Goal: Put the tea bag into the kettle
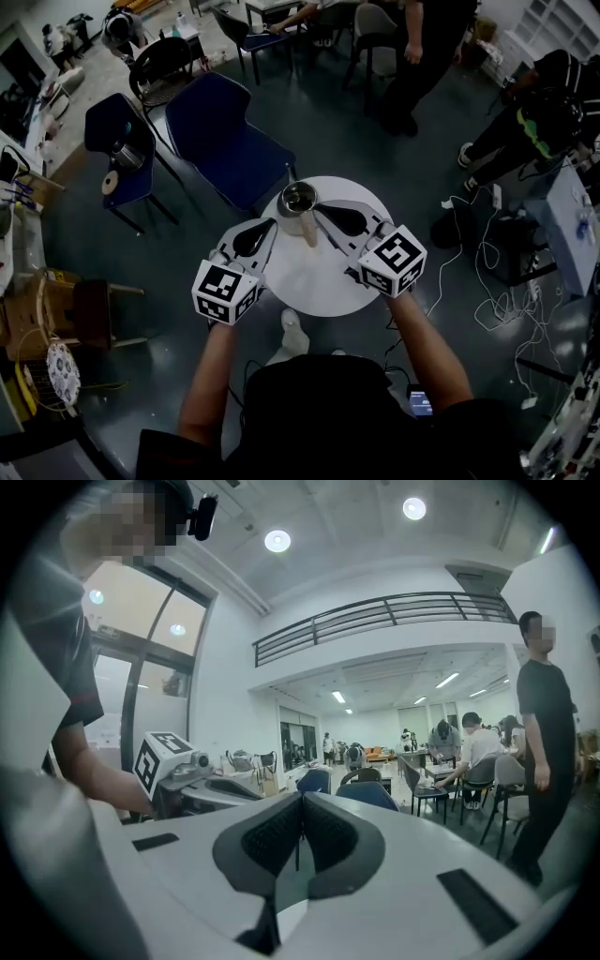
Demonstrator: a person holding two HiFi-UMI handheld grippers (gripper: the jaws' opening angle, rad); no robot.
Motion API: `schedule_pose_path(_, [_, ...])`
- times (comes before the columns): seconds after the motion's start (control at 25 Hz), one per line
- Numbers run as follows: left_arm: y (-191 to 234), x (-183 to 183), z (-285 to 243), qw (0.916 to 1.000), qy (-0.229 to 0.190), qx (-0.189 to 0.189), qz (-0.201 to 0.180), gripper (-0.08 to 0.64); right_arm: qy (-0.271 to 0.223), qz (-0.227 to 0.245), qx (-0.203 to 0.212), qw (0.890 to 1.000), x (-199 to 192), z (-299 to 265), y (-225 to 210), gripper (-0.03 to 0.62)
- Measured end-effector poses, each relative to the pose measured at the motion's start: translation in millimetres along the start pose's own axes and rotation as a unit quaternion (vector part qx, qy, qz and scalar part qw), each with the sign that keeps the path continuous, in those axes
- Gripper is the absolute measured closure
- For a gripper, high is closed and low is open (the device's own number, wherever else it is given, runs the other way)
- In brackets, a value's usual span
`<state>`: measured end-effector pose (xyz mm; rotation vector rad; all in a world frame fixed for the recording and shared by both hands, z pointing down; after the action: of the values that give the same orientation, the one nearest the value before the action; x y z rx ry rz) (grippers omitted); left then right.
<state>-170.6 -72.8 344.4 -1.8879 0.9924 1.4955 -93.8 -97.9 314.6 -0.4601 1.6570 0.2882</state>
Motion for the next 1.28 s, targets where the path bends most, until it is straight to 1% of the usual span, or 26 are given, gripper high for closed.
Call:
schedule_pose_path(0.24, [-41.3,9.7,11.2,1.0000,-0.003,-0.003,-0.005,0.545,-0.010,0.005,0.001,1.000,7.3,41.6,18.3,0.572])
schedule_pose_path(0.36, [-61.5,11.4,11.5,0.9998,0.001,-0.004,-0.018,0.545,-0.017,0.006,-0.002,1.000,10.0,63.4,25.9,0.572])
schedule_pose_path(0.44, [-78.6,13.5,9.3,0.9996,0.003,-0.007,-0.027,0.545,-0.018,0.010,-0.003,1.000,9.8,80.2,30.0,0.572])
schedule_pose_path(0.6, [-117.2,18.9,8.2,0.9995,0.000,-0.002,-0.032,0.545,-0.017,0.017,0.001,1.000,5.0,118.9,36.2,0.572])
schedule_pose_path(0.76, [-144.6,19.3,14.5,0.9996,-0.003,0.005,-0.029,0.545,-0.020,0.021,0.010,1.000,1.7,145.1,46.0,0.572])
schedule_pose_path(1.04, [-178.1,24.0,37.6,0.9992,-0.014,0.025,-0.027,0.545,-0.027,0.032,0.024,0.999,3.0,177.5,70.0,0.572])
schedule_pose_path(1.2, [-196.5,25.5,53.5,0.9992,-0.026,0.030,-0.011,0.545,-0.034,0.031,0.024,0.999,1.9,195.4,84.5,0.572])
schedule_pose_path(1.28, [-205.7,24.3,61.0,0.9990,-0.027,0.033,-0.011,0.545,-0.035,0.028,0.026,0.999,-0.6,203.1,91.6,0.572])
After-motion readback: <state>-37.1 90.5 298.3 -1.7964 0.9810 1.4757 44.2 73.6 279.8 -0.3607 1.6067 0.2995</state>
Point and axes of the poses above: the fingertips, and each gripper's own axes: z backward along the fingers, y to its left, x out of its top, the point moved 1 cm from there along z, backward along the fingers, and after that the axes turned 3 degrees about -x, right-handed, at the moved point
